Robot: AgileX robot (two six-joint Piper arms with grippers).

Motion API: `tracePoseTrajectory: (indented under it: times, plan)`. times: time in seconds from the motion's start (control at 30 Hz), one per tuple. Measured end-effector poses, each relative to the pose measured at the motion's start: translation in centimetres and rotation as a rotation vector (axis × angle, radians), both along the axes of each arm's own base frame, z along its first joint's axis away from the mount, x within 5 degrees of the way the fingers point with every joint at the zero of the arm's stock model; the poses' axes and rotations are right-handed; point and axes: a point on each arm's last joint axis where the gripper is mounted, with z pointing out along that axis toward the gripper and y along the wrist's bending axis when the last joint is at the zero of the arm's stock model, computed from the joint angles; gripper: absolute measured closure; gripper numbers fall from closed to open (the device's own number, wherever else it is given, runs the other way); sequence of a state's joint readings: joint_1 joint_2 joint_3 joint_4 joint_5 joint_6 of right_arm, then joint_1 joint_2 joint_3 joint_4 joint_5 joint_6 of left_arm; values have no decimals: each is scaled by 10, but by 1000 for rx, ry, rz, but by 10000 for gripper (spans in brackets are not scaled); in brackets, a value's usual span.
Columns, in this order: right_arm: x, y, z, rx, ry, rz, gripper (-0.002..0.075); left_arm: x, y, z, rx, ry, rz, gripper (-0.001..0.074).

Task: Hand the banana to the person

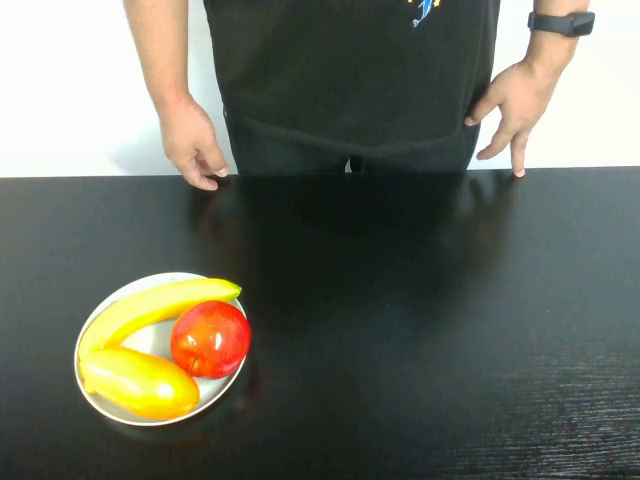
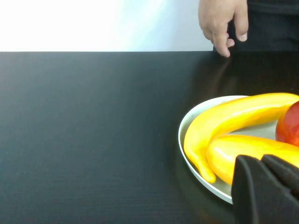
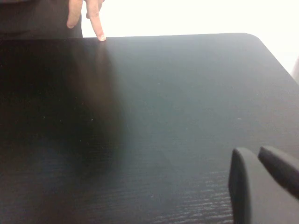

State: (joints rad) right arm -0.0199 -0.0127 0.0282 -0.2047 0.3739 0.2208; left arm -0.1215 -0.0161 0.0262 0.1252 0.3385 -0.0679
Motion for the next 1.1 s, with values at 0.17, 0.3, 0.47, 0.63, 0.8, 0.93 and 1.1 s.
tracePoseTrajectory:
  times: [0.17, 0.3, 0.47, 0.63, 0.8, 0.93, 1.1]
  plan:
    - [0, 0, 0, 0, 0, 0, 736, 0, 0, 0, 0, 0, 0, 739]
    - [0, 0, 0, 0, 0, 0, 736, 0, 0, 0, 0, 0, 0, 739]
    - [0, 0, 0, 0, 0, 0, 736, 0, 0, 0, 0, 0, 0, 739]
    - [0, 0, 0, 0, 0, 0, 736, 0, 0, 0, 0, 0, 0, 739]
    - [0, 0, 0, 0, 0, 0, 736, 0, -1, 1, -15, -7, -2, 739]
    - [0, 0, 0, 0, 0, 0, 736, 1, -3, 5, -88, -45, -8, 739]
    - [0, 0, 0, 0, 0, 0, 736, 1, -4, 8, -183, -71, -5, 739]
